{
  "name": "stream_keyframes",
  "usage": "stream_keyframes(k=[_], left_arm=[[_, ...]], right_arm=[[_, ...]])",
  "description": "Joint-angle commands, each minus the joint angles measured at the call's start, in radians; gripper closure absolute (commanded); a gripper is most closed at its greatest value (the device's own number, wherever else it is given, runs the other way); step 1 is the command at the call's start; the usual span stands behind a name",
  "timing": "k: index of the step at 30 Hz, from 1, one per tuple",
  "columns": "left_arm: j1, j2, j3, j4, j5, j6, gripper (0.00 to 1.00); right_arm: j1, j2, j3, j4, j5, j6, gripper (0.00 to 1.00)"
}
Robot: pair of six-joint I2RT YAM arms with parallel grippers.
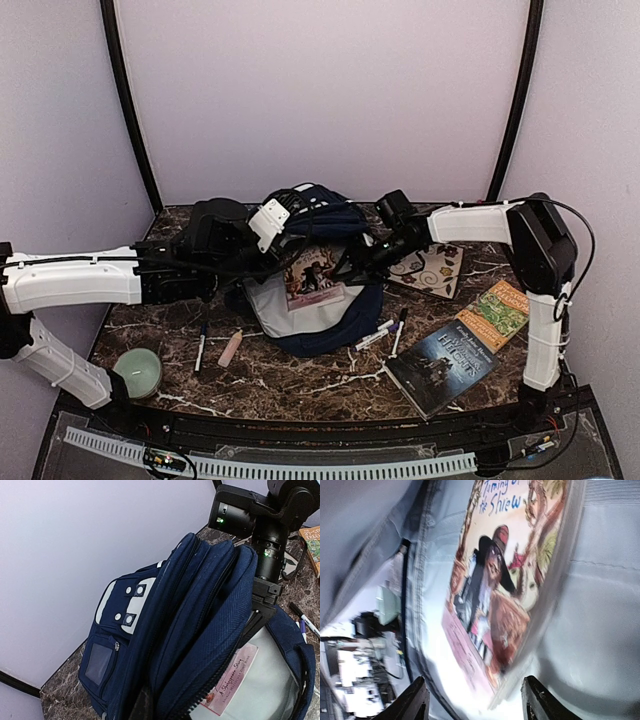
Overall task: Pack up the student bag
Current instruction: Place the book in the largest pocket of the bag, then move the book to the largest pocket of the bag.
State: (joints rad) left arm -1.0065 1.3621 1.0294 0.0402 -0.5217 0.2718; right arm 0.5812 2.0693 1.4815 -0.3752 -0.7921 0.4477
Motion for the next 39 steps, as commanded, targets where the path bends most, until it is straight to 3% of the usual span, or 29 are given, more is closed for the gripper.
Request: stream_keyframes(k=[1, 5, 10, 12, 14, 17, 20, 24, 33, 39], left_arm=[[-0.006, -0.057, -0.011, 0.105, -0.038, -0.023, 1.00], [-0.006, -0.048, -0.020, 0.117, -0.040, -0.027, 1.00], [-0.006, -0.042, -0.026, 0.136, -0.020, -0.038, 1.00], [-0.006, -0.040, -0.029, 0.142, -0.016, -0.043, 1.00], [-0.006, -0.040, -0.031, 0.144, -0.019, -0.053, 1.00], [-0.006, -0.038, -0.036, 0.151, -0.021, -0.061, 1.00], [-0.006, -0.023, -0.020, 0.140, -0.027, -0.072, 1.00], [-0.006, 0.004, 0.006, 0.117, -0.018, -0.084, 1.00], [-0.006, 0.012, 0.062, 0.056, 0.036, -0.110, 1.00], [-0.006, 0.004, 0.084, 0.029, 0.029, -0.118, 1.00]], right_arm=[[-0.003, -0.117, -0.073, -0.072, 0.156, -0.173, 0.36], [-0.001, -0.207, -0.139, -0.089, 0.191, -0.274, 0.36], [0.024, -0.217, -0.191, -0.218, -0.078, -0.528, 0.42], [0.045, -0.206, -0.199, -0.302, -0.180, -0.646, 0.47], [0.075, -0.247, -0.238, -0.300, -0.180, -0.673, 0.57], [0.104, -0.355, -0.340, -0.157, -0.066, -0.570, 0.61], [0.131, -0.420, -0.383, -0.133, 0.057, -0.578, 0.63], [0.192, -0.438, -0.303, -0.195, 0.281, -0.691, 0.70], [0.366, -0.437, -0.306, -0.005, 0.723, -1.062, 0.71], [0.393, -0.297, -0.239, 0.017, 0.761, -1.145, 0.69]])
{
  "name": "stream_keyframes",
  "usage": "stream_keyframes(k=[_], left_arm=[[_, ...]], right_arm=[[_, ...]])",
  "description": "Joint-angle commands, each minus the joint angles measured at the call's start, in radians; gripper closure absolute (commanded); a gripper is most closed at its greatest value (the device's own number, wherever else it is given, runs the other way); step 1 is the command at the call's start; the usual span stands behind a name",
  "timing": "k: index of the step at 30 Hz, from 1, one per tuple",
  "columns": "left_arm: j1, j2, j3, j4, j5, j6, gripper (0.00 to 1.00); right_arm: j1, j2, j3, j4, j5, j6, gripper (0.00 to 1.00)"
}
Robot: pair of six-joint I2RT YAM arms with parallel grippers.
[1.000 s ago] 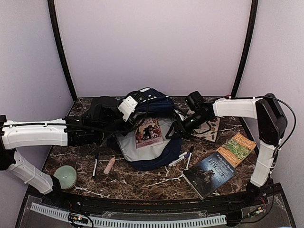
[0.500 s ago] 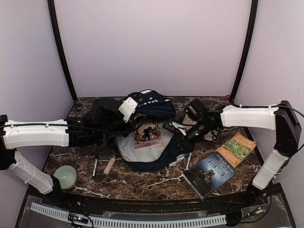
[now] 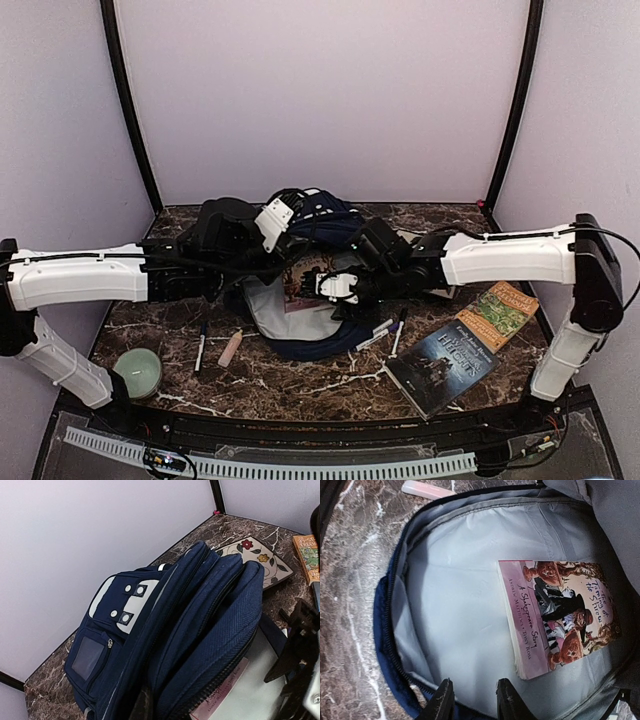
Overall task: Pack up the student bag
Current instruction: Move the book to the largest pocket of the bag.
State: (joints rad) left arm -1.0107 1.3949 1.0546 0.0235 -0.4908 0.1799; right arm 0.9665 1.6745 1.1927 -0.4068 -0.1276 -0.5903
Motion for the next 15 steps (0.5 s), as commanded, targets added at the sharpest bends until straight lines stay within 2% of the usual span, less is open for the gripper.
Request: stream_keyframes(k=[1, 8, 15], left_arm=[[-0.002, -0.034, 0.059, 0.046, 0.000, -0.026, 1.00], [-0.002, -0.054, 0.051, 0.038, 0.008, -0.035, 1.00], [-0.002, -0.067, 0.035, 0.036, 0.016, -0.037, 1.00]], right_arm=[[0.012, 0.122, 0.057, 0.059, 0.108, -0.110, 0.68], [0.022, 0.261, 0.110, 0.125, 0.232, -0.134, 0.65], [0.021, 0.312, 0.113, 0.186, 0.321, -0.149, 0.66]])
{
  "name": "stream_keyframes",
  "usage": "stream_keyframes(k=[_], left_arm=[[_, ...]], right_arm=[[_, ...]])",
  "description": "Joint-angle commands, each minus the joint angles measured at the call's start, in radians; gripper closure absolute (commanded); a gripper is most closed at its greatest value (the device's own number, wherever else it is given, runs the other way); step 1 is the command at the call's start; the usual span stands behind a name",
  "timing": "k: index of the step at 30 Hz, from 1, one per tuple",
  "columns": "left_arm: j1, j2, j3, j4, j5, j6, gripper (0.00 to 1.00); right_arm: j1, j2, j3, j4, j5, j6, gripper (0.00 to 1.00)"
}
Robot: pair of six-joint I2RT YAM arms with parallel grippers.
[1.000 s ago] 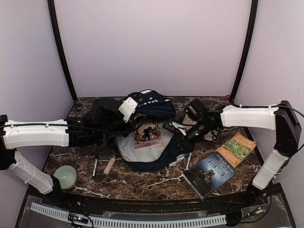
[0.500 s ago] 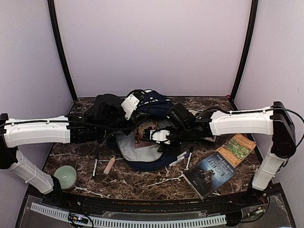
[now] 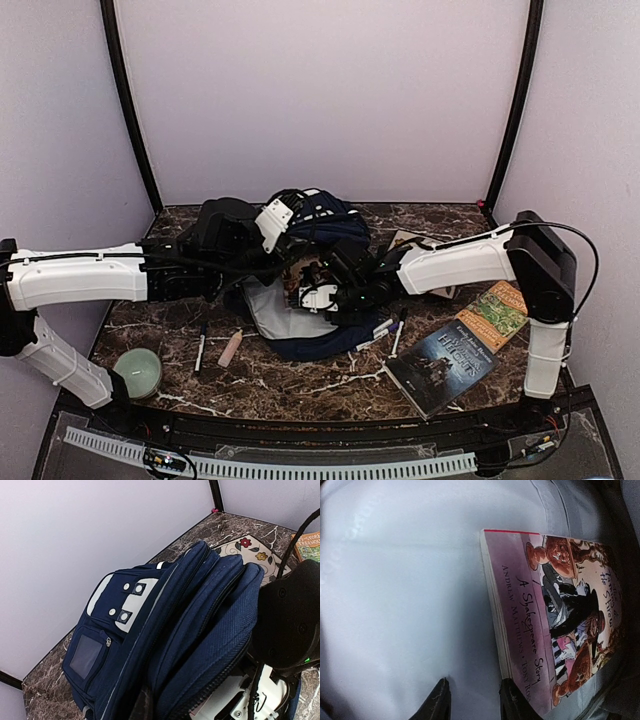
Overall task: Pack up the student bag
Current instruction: Move the book to the largest pocket of the bag.
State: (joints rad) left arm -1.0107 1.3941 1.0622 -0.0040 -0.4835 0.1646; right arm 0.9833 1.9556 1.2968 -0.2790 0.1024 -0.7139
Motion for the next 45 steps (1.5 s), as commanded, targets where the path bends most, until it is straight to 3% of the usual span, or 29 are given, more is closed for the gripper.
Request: stream_keyframes(k=[1, 15, 20, 28, 34, 40, 45], left_arm=[[-0.002, -0.068, 0.027, 0.065, 0.013, -0.022, 1.00], [-0.002, -0.076, 0.022, 0.053, 0.050, -0.023, 1.00], [-0.002, -0.070, 0.012, 0.059, 0.034, -0.026, 1.00], [0.000, -0.003, 0.004, 0.029, 0.044, -0.087, 1.00], [0.029, 0.043, -0.021, -0.022, 0.049, -0.136, 1.00], [0.092, 0.016, -0.095, -0.065, 0.108, -0.143, 1.00], [0.142, 0.017, -0.128, -0.171, 0.132, -0.135, 1.00]], right_arm=[[0.003, 0.034, 0.003, 0.077, 0.110, -0.033, 0.66], [-0.029, 0.167, 0.118, 0.189, 0.213, -0.068, 0.68], [-0.027, 0.156, 0.134, 0.074, 0.134, -0.040, 0.66], [-0.008, -0.074, 0.025, -0.096, -0.114, 0.090, 0.53], [0.006, -0.196, -0.080, -0.253, -0.330, 0.147, 0.50], [0.003, -0.397, -0.241, -0.362, -0.354, 0.148, 0.48], [-0.032, -0.624, -0.450, -0.416, -0.228, 0.118, 0.43]])
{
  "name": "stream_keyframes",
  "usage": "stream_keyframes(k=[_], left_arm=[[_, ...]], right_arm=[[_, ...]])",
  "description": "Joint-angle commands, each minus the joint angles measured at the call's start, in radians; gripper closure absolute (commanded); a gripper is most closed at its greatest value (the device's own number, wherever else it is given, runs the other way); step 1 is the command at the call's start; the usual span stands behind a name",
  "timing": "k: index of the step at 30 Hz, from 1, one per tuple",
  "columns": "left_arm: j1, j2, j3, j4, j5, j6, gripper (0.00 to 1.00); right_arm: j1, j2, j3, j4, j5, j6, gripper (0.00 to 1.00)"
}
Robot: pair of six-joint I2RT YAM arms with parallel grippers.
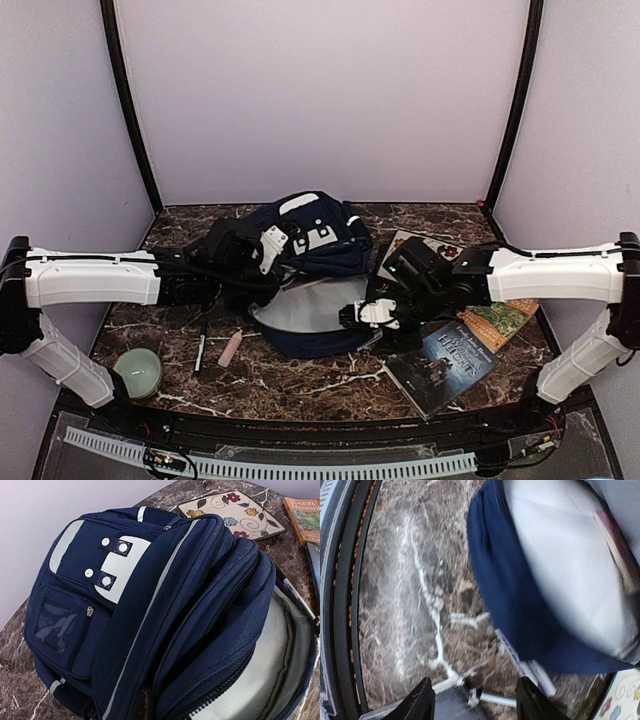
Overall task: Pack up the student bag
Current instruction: Move the book to the largest pocket of the bag, then move the book to the center of the board.
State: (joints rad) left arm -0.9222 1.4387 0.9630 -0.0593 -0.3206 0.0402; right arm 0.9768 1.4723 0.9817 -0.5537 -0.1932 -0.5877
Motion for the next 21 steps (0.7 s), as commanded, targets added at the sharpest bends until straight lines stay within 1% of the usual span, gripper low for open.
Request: stream_keyframes(k=[1, 7, 8, 9, 10, 11, 12, 13, 16, 19, 21], left_arm=[[0.058, -0.023, -0.026, -0.134, -0.037, -0.007, 1.00], [0.068, 0.011, 0.034, -0.234, -0.022, 0.019, 1.00], [0.068, 0.008, 0.045, -0.250, 0.001, 0.026, 0.96], [0.067, 0.004, 0.061, -0.270, 0.027, 0.035, 0.85], [0.067, -0.005, 0.078, -0.293, 0.062, 0.041, 0.69], [0.066, -0.016, 0.097, -0.312, 0.091, 0.044, 0.58], [0.065, -0.029, 0.118, -0.332, 0.116, 0.044, 0.50], [0.065, -0.048, 0.139, -0.352, 0.145, 0.045, 0.44], [0.063, -0.103, 0.201, -0.389, 0.215, 0.037, 0.32], [0.063, -0.125, 0.255, -0.379, 0.320, 0.003, 0.28], [0.060, -0.105, 0.278, -0.352, 0.396, -0.030, 0.28]], right_arm=[[-0.044, -0.185, -0.173, -0.147, 0.082, -0.017, 0.42], [-0.146, -0.363, -0.297, -0.246, 0.078, -0.061, 0.36], [-0.166, -0.389, -0.301, -0.262, 0.078, -0.069, 0.35], [-0.191, -0.411, -0.294, -0.280, 0.066, -0.081, 0.34], [-0.213, -0.428, -0.280, -0.309, 0.056, -0.101, 0.33], [-0.226, -0.431, -0.274, -0.336, 0.059, -0.117, 0.32], [-0.234, -0.430, -0.278, -0.358, 0.070, -0.131, 0.32], [-0.239, -0.433, -0.290, -0.375, 0.088, -0.147, 0.32], [-0.262, -0.450, -0.347, -0.407, 0.135, -0.194, 0.30], [-0.305, -0.460, -0.348, -0.440, 0.123, -0.230, 0.28], [-0.317, -0.456, -0.338, -0.460, 0.134, -0.246, 0.27]])
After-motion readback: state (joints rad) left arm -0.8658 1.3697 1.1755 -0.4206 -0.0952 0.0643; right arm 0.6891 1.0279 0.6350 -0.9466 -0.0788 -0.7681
